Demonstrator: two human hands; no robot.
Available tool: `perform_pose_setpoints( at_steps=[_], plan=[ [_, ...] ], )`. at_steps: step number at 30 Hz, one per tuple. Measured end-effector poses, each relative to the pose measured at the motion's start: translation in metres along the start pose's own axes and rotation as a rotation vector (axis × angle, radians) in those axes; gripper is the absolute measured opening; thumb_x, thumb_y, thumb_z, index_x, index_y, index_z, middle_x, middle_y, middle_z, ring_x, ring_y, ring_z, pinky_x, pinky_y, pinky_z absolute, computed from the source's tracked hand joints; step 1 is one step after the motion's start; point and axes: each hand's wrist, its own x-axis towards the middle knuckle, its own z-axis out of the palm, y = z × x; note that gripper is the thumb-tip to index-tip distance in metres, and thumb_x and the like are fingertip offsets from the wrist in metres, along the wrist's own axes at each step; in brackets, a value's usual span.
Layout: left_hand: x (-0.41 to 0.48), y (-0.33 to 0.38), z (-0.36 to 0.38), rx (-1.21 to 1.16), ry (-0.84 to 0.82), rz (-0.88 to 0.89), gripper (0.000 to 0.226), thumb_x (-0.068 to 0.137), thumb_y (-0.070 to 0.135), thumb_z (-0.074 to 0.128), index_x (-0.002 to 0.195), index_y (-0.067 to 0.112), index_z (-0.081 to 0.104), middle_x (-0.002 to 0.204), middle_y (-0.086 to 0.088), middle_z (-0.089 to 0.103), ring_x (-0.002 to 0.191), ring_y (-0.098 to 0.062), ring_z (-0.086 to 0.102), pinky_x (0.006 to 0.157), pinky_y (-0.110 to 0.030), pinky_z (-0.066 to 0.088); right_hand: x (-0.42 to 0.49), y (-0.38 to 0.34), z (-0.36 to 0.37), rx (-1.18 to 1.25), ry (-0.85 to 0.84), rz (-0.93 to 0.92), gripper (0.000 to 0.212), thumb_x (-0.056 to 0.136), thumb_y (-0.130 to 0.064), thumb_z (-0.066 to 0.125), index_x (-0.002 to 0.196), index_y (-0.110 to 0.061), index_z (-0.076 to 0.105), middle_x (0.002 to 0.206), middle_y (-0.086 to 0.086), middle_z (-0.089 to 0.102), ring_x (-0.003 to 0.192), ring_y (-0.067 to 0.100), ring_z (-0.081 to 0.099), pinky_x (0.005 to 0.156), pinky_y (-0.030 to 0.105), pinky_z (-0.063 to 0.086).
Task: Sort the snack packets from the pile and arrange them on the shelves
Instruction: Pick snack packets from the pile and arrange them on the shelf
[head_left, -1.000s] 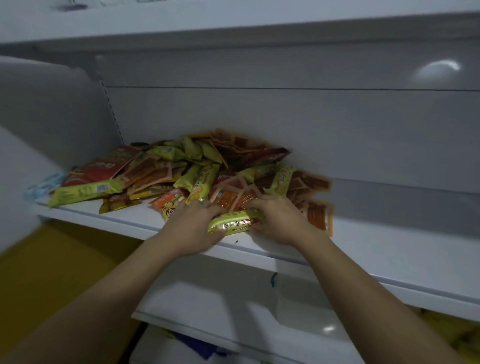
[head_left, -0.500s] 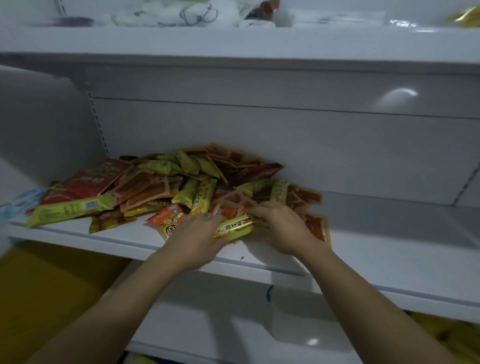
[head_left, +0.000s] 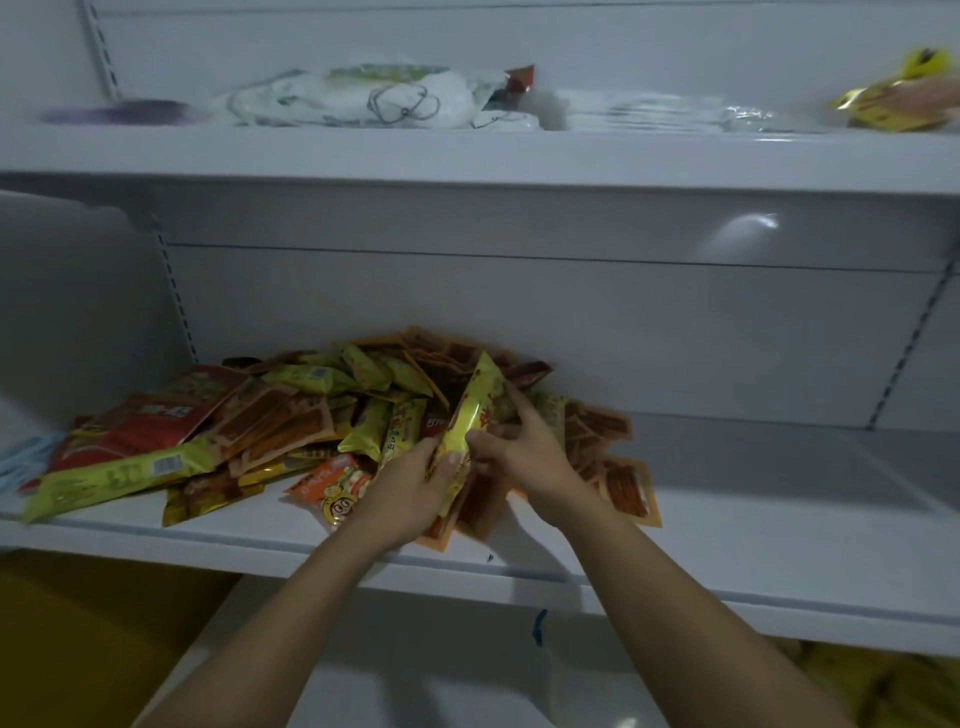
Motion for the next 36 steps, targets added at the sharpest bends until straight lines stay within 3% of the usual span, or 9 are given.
perform_pose_setpoints(
  at_steps=[4, 6, 8, 11, 15, 20, 25, 32, 36],
  plan=[
    [0.001, -0.006, 0.000, -0.020, 0.007, -0.006, 0.023, 0.102, 0.041, 0.044, 0.107, 0.025, 0.060, 0.082, 0.007, 0.062, 0.075, -0.008, 0.058, 0.060, -0.026, 0.040, -0.002, -0.002, 0.004, -0.031, -0.005, 0.015, 0.086, 0.087, -0.004, 0.070, 0.154, -0.031, 0.024, 0.094, 0.012, 0.069, 0.082, 0.024, 0.068, 0.080, 0.042, 0.059],
    [0.000, -0.006, -0.001, 0.028, 0.008, 0.002, 0.021, 0.101, 0.040, 0.048, 0.093, 0.025, 0.060, 0.071, 0.007, 0.056, 0.064, -0.007, 0.052, 0.056, -0.025, 0.038, -0.002, -0.005, 0.006, -0.079, 0.004, 0.015, 0.089, 0.085, -0.003, 0.072, 0.154, -0.029, 0.023, 0.101, 0.013, 0.070, 0.087, 0.024, 0.069, 0.079, 0.037, 0.059],
    [0.001, -0.006, -0.004, 0.158, 0.064, 0.030, 0.026, 0.097, 0.046, 0.052, 0.099, 0.024, 0.065, 0.079, 0.008, 0.058, 0.071, -0.007, 0.053, 0.060, -0.026, 0.044, 0.000, -0.007, 0.007, -0.151, 0.033, 0.012, 0.089, 0.081, -0.005, 0.075, 0.152, -0.024, 0.026, 0.107, 0.010, 0.069, 0.090, 0.020, 0.069, 0.073, 0.031, 0.059],
    [0.007, -0.005, -0.015, 0.329, 0.230, 0.019, 0.035, 0.094, 0.052, 0.052, 0.115, 0.026, 0.063, 0.113, 0.005, 0.057, 0.109, -0.015, 0.050, 0.084, -0.036, 0.048, 0.002, -0.014, 0.006, -0.184, 0.080, 0.030, 0.059, 0.083, -0.013, 0.076, 0.135, -0.013, 0.050, 0.106, 0.003, 0.068, 0.085, 0.013, 0.068, 0.060, 0.021, 0.054],
    [0.018, -0.014, -0.027, 0.430, 0.253, -0.093, 0.045, 0.094, 0.048, 0.052, 0.127, 0.017, 0.055, 0.126, -0.007, 0.056, 0.117, -0.026, 0.051, 0.085, -0.039, 0.050, 0.001, -0.019, -0.005, -0.162, 0.057, 0.065, 0.019, 0.084, -0.022, 0.076, 0.102, -0.016, 0.070, 0.098, 0.005, 0.073, 0.083, 0.019, 0.070, 0.065, 0.029, 0.054],
    [0.024, -0.027, -0.025, 0.463, 0.061, -0.301, 0.062, 0.088, 0.065, 0.052, 0.125, 0.016, 0.048, 0.121, -0.006, 0.059, 0.108, -0.026, 0.059, 0.077, -0.034, 0.049, -0.004, -0.020, -0.009, -0.216, 0.030, 0.094, 0.027, 0.086, -0.019, 0.074, 0.111, -0.010, 0.067, 0.096, 0.004, 0.072, 0.069, 0.009, 0.069, 0.050, 0.018, 0.048],
    [0.028, -0.025, -0.023, 0.431, 0.055, -0.318, 0.058, 0.086, 0.066, 0.055, 0.115, 0.016, 0.051, 0.104, -0.004, 0.061, 0.095, -0.025, 0.060, 0.073, -0.033, 0.049, -0.007, -0.019, -0.006, -0.238, 0.073, 0.104, 0.020, 0.087, -0.017, 0.073, 0.103, -0.007, 0.066, 0.083, 0.002, 0.069, 0.054, 0.001, 0.065, 0.045, 0.016, 0.047],
    [0.022, -0.030, -0.020, 0.170, 0.086, -0.228, 0.044, 0.086, 0.051, 0.060, 0.117, 0.020, 0.053, 0.104, -0.003, 0.062, 0.093, -0.026, 0.062, 0.081, -0.043, 0.054, -0.012, -0.013, -0.005, -0.302, 0.153, 0.079, 0.033, 0.085, -0.027, 0.076, 0.111, -0.008, 0.068, 0.093, 0.005, 0.073, 0.072, 0.011, 0.070, 0.051, 0.017, 0.049],
    [0.020, -0.023, -0.008, 0.038, 0.077, -0.176, 0.052, 0.088, 0.049, 0.061, 0.131, 0.022, 0.048, 0.120, -0.002, 0.057, 0.107, -0.028, 0.058, 0.091, -0.042, 0.049, -0.015, -0.011, -0.005, -0.254, 0.211, 0.073, 0.030, 0.085, -0.027, 0.076, 0.110, -0.012, 0.069, 0.096, 0.001, 0.075, 0.078, 0.010, 0.072, 0.060, 0.020, 0.054]
  ],
)
